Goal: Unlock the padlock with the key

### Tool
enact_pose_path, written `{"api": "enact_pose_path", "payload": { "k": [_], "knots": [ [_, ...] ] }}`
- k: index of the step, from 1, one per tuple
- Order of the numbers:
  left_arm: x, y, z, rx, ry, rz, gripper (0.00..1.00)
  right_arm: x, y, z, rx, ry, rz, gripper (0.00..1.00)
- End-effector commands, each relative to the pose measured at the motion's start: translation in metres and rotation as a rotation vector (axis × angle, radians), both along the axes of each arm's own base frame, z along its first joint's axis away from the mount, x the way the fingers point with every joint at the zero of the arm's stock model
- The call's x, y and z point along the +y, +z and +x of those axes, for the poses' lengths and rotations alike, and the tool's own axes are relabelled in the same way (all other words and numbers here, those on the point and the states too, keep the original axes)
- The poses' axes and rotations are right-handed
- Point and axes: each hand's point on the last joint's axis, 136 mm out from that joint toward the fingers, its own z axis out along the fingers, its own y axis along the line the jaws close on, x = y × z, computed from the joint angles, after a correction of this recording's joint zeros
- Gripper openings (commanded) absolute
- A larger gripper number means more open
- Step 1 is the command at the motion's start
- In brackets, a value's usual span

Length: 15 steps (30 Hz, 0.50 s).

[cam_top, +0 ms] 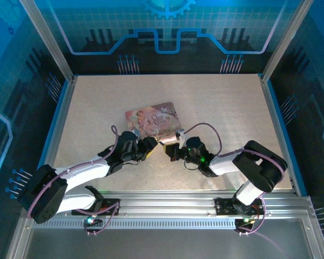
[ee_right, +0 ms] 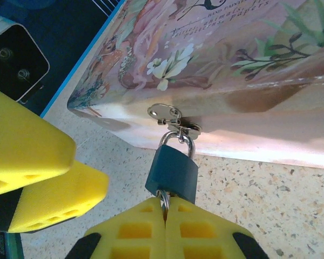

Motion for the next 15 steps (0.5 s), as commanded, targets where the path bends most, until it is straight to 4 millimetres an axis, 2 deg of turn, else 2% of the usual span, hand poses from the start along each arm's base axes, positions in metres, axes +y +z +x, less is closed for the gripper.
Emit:
{"api": "enact_pose_path", "payload": {
  "k": [1, 8, 15],
  "knots": [
    [0.003, 0.001, 0.002, -0.002, 0.002, 0.018, 0.55, 0.001, -0.004, -0.005, 0.056, 0.009, 0.053, 0.00],
    [0.013, 0.004, 0.001, -0.019, 0.023, 0.065, 0.57, -0.002, -0.020, -0.009, 0.300, -0.067, 0.166, 0.00],
    [0.018, 0.010, 0.001, -0.040, 0.020, 0.107, 0.59, -0.001, -0.035, -0.009, 0.456, -0.126, 0.270, 0.00]
  ]
}}
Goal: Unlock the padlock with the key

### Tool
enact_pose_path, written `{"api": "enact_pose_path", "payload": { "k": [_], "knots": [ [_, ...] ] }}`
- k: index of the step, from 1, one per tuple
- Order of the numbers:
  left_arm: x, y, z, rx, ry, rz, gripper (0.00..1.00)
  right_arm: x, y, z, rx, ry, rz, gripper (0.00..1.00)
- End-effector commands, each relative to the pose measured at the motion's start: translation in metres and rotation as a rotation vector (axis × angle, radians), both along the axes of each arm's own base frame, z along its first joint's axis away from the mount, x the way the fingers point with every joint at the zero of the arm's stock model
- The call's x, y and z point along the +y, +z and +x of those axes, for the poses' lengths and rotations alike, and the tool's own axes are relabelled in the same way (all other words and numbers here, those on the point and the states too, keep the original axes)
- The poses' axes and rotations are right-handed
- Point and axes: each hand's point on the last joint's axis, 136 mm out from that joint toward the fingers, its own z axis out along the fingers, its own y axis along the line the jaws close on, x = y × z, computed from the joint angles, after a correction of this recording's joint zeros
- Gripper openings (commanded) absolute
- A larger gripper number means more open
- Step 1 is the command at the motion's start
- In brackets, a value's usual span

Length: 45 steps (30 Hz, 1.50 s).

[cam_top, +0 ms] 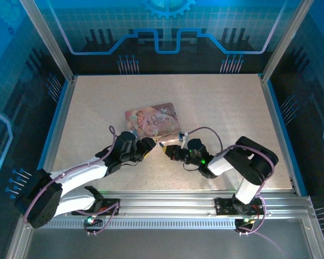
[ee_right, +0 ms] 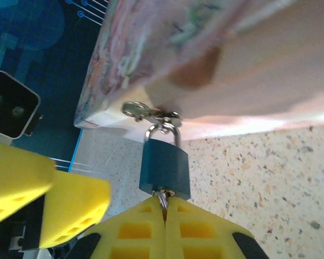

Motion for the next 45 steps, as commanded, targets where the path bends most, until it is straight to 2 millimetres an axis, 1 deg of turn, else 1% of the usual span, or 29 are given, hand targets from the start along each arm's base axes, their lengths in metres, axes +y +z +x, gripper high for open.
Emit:
{"api": "enact_pose_path", "payload": {
  "k": [1, 4, 8, 9, 11, 13, 14, 16, 19, 22, 26, 30, 34, 39, 43, 45],
  "knots": [
    [0.007, 0.010, 0.005, -0.032, 0.013, 0.038, 0.60, -0.003, -0.018, -0.004, 0.148, -0.033, 0.050, 0.00],
    [0.014, 0.009, 0.007, -0.033, 0.023, 0.054, 0.62, -0.003, -0.023, -0.003, 0.167, -0.039, 0.048, 0.00],
    [0.028, 0.010, 0.009, -0.034, 0.039, 0.090, 0.65, -0.005, -0.028, -0.002, 0.169, -0.040, 0.018, 0.00],
    [0.032, 0.010, 0.009, -0.033, 0.041, 0.102, 0.66, -0.006, -0.029, -0.001, 0.165, -0.042, 0.012, 0.04],
    [0.039, 0.012, 0.009, -0.038, 0.046, 0.119, 0.67, -0.009, -0.031, -0.001, 0.159, -0.048, -0.015, 0.19],
    [0.047, 0.013, 0.010, -0.041, 0.055, 0.134, 0.69, -0.014, -0.034, -0.002, 0.150, -0.052, -0.045, 0.29],
    [0.052, 0.013, 0.011, -0.041, 0.061, 0.144, 0.69, -0.016, -0.036, -0.003, 0.148, -0.055, -0.064, 0.32],
    [0.063, 0.017, 0.012, -0.048, 0.069, 0.166, 0.72, -0.023, -0.037, -0.003, 0.137, -0.063, -0.090, 0.36],
    [0.079, 0.024, 0.014, -0.063, 0.077, 0.220, 0.75, -0.028, -0.034, -0.003, 0.095, -0.054, -0.127, 0.40],
    [0.092, 0.030, 0.019, -0.079, 0.074, 0.263, 0.82, -0.029, -0.022, -0.001, 0.012, -0.017, -0.163, 0.45],
    [0.101, 0.034, 0.031, -0.099, 0.040, 0.260, 0.86, -0.027, -0.007, 0.000, -0.085, 0.031, -0.188, 0.56],
    [0.106, 0.026, 0.043, -0.075, 0.002, 0.256, 0.86, -0.026, 0.005, 0.003, -0.141, 0.050, -0.174, 0.66],
    [0.112, 0.012, 0.052, -0.051, -0.014, 0.273, 0.85, -0.026, 0.015, 0.009, -0.175, 0.046, -0.156, 0.75],
    [0.117, -0.003, 0.059, -0.021, -0.024, 0.312, 0.84, -0.021, 0.025, 0.014, -0.207, 0.061, -0.147, 0.82],
    [0.118, -0.018, 0.060, 0.017, -0.036, 0.333, 0.83, -0.019, 0.027, 0.016, -0.218, 0.064, -0.147, 0.94],
    [0.117, -0.026, 0.059, 0.038, -0.045, 0.326, 0.81, -0.017, 0.027, 0.017, -0.220, 0.069, -0.144, 0.97]
  ]
}}
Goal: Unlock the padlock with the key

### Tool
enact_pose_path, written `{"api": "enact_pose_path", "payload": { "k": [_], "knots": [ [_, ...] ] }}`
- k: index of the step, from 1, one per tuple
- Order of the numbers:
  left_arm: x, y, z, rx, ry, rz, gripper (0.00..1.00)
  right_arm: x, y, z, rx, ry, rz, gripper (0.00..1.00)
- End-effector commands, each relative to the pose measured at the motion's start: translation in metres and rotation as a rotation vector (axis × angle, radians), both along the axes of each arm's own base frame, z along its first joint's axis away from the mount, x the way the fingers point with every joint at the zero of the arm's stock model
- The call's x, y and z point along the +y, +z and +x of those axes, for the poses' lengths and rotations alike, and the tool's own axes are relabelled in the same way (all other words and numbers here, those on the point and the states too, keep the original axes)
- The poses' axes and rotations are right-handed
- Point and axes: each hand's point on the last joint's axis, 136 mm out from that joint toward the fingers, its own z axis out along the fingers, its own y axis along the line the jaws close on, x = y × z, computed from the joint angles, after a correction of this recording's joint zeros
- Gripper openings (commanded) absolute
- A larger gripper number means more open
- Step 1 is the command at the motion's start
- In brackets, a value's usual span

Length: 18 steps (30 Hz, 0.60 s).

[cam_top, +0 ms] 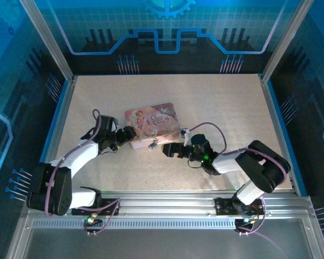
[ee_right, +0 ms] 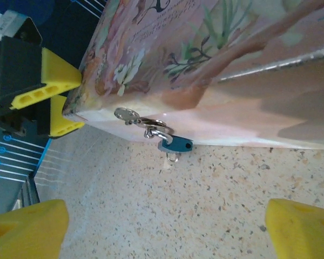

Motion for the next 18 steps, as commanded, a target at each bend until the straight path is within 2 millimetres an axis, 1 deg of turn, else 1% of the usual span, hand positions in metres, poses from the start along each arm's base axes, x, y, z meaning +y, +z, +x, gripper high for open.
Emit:
{"api": "enact_pose_path", "payload": {
  "k": [1, 8, 18],
  "knots": [
    [-0.002, -0.004, 0.005, 0.006, -0.033, -0.003, 0.79, 0.004, 0.011, 0.007, -0.037, 0.013, 0.014, 0.98],
    [-0.014, -0.026, -0.002, 0.073, -0.058, -0.065, 0.69, 0.013, 0.014, 0.014, -0.053, 0.035, 0.027, 1.00],
    [-0.022, -0.039, -0.025, 0.113, -0.072, -0.062, 0.65, 0.018, 0.013, 0.031, -0.083, 0.044, 0.049, 1.00]
  ]
}}
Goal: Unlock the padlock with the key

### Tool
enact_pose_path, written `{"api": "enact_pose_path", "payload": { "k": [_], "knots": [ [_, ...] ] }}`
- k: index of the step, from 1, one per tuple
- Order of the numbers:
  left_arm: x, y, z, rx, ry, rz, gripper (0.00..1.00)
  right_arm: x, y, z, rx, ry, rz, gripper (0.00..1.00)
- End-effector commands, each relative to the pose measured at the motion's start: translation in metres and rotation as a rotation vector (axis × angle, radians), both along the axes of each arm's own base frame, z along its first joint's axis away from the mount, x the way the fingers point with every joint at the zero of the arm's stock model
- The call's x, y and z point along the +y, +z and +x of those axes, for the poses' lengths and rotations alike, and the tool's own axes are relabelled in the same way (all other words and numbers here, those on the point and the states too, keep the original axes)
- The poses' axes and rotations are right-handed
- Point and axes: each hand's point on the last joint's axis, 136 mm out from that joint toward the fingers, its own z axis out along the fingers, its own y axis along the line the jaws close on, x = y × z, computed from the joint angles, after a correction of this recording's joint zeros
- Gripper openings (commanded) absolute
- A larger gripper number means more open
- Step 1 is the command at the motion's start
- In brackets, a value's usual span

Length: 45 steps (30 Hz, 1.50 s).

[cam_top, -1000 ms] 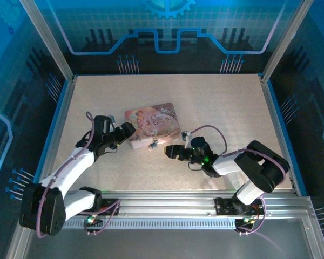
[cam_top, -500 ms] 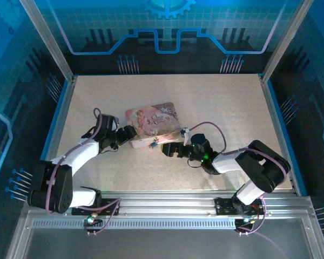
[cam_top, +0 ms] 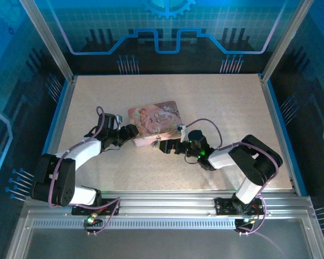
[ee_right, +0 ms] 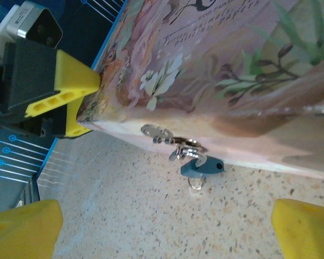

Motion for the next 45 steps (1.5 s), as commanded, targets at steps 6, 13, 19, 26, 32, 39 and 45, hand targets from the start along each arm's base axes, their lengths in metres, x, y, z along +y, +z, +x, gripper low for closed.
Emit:
{"api": "enact_pose_path", "payload": {
  "k": [6, 13, 19, 26, 32, 39, 45],
  "knots": [
    [-0.009, -0.044, -0.055, 0.189, -0.032, 0.036, 0.64, 0.004, 0.013, 0.023, -0.079, 0.022, 0.043, 1.00],
    [-0.011, -0.041, -0.068, 0.182, -0.023, 0.019, 0.64, 0.001, 0.018, 0.039, -0.128, 0.031, 0.042, 1.00],
    [-0.011, -0.034, -0.070, 0.162, -0.012, 0.009, 0.64, -0.012, 0.017, 0.034, -0.150, 0.018, 0.021, 1.00],
    [-0.011, -0.035, -0.071, 0.156, -0.006, 0.003, 0.64, -0.019, 0.009, 0.011, -0.147, 0.059, 0.014, 0.88],
    [-0.011, -0.035, -0.071, 0.155, -0.002, -0.001, 0.64, -0.007, 0.003, 0.006, -0.141, 0.113, 0.040, 0.74],
    [-0.012, -0.035, -0.071, 0.154, -0.004, -0.004, 0.64, 0.000, -0.005, 0.013, -0.149, 0.131, 0.044, 0.68],
    [-0.012, -0.036, -0.070, 0.156, -0.003, -0.003, 0.64, 0.006, -0.012, 0.018, -0.157, 0.150, 0.051, 0.62]
  ]
}}
